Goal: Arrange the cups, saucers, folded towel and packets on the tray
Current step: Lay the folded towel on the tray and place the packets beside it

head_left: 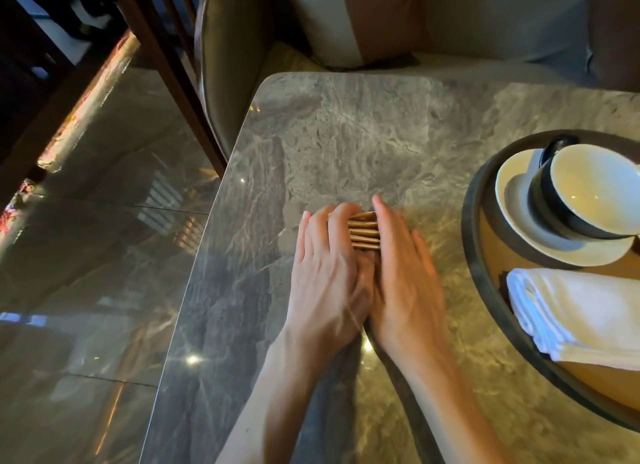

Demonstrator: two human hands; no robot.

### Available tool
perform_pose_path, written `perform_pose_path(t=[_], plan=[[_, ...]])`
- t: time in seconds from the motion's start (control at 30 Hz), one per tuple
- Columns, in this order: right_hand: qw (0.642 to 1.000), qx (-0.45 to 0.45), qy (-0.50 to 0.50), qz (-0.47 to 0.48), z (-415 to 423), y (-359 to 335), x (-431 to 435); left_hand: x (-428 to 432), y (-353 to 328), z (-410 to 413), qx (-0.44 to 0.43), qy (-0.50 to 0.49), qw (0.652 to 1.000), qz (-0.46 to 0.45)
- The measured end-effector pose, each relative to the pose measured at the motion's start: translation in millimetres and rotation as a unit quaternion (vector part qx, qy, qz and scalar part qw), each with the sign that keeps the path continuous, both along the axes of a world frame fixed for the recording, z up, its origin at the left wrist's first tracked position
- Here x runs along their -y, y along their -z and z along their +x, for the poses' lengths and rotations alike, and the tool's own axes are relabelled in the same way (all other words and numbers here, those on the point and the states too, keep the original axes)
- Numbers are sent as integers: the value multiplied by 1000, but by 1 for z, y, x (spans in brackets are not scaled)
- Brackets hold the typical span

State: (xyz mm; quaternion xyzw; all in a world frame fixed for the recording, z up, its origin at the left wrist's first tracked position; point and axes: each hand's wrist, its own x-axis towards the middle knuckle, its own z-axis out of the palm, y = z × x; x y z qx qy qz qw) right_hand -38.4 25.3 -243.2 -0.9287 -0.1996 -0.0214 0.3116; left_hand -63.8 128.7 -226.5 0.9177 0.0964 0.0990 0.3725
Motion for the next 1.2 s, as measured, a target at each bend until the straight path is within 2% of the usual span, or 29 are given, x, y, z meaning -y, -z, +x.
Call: perform_pose_path(t=[0.1,0.17,0.27,0.37,0.53,0.63,0.7,0.77,0.9,1.03,1.1,1.2], plan=[[997,0,17,76,3,-2,3,-4,-5,0,-10,15,1000,-13],[993,-13,28,118,6,-5,5,-11,-10,-5,-17,47,996,-73],[979,-100,1,179,11,-22,18,-17,-24,-14,-33,73,990,-117],[952,-212,-32,218,13,-44,44,-8,-41,-18,-41,55,982,-174],[890,-351,7,292,21,-91,126,43,-84,-7,-114,28,903,-414],[841,-422,46,335,28,-112,188,94,-98,5,-175,14,848,-500],[821,-440,79,354,34,-118,228,133,-99,13,-198,5,817,-542],[807,-451,121,361,40,-121,269,174,-97,24,-216,2,800,-559],[794,-465,180,347,60,-119,334,244,-90,49,-243,-35,825,-509],[804,-460,209,313,85,-107,376,299,-82,76,-243,-55,887,-389],[813,-450,218,298,95,-97,385,321,-77,84,-246,-66,919,-300],[836,-425,219,270,106,-80,389,345,-72,89,-224,-85,966,-98]])
